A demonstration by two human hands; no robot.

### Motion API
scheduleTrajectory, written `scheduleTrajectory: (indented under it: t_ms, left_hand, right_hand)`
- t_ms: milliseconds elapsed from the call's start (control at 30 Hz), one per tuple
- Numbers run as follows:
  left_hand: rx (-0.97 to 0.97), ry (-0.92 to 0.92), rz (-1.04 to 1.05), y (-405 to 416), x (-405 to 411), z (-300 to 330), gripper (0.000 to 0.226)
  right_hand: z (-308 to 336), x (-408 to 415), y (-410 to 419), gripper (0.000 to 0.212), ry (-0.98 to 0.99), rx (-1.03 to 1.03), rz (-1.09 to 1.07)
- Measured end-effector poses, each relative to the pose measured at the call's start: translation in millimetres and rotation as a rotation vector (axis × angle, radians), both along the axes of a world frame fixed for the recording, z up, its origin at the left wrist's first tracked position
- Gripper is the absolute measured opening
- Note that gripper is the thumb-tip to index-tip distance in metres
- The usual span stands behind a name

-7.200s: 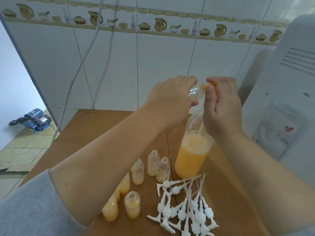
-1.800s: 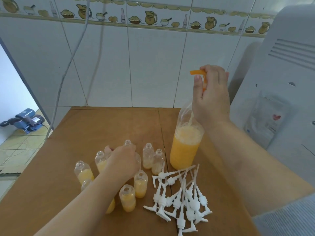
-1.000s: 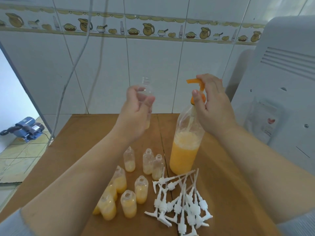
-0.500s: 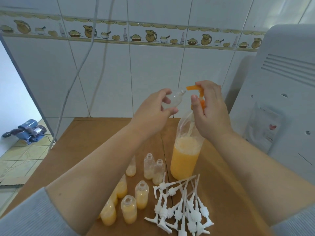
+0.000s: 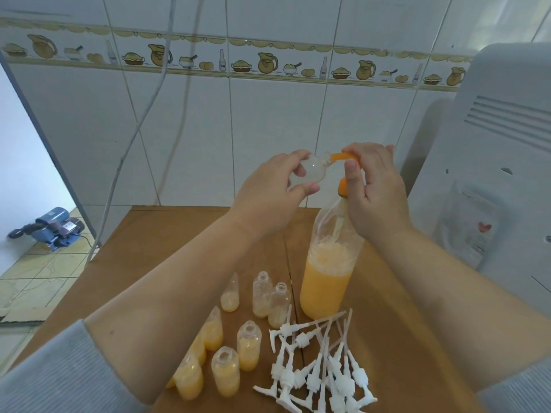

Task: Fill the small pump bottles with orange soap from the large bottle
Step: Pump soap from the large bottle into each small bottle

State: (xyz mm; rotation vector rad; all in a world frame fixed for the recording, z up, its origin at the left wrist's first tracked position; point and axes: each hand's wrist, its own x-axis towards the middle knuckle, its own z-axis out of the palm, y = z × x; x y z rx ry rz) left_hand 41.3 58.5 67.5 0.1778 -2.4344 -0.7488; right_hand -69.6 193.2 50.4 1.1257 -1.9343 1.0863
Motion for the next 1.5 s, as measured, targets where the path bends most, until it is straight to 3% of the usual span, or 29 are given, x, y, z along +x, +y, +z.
scheduleTrajectory:
  t_ms: [267,500,700,967,1233,1500]
  left_hand:
    - [-0.232,-0.069,-0.001,1.0,-3.8,5.5,0.047]
    - [-0.263,-0.103,-0.013,9.4,-3.0,5.3,0.044]
    - [-0.355,-0.152,0.034,8.8,2.3,14.9,0.046]
    - [-0.336,-0.108,0.017,14.0,-1.0,18.2,0.038]
    - [-0.391,-0.151,0.05,14.1,1.3,22.2,0.041]
    - [-0.369,-0.151,0.038,19.6,0.7,15.5,0.041]
  right_hand:
    - [2.5,-4.4,-5.4,0.045,0.03,-0.034,0.006]
    - [-13.4,-3.2,-7.7,0.04,0.019,-0.121,-0.054]
    - [-6.5,-1.2,-5.0,0.044,-0.004,-0.048,-0.014]
    - [-11.4,3.2,-9.1,0.04,-0.026,-0.164,-0.055]
    - [-2.4,5.5,-7.5,0.043,-0.066,-0.084,0.004]
    - [-16.2,5.3,-8.2,0.037,-0.027,-0.173,-0.066]
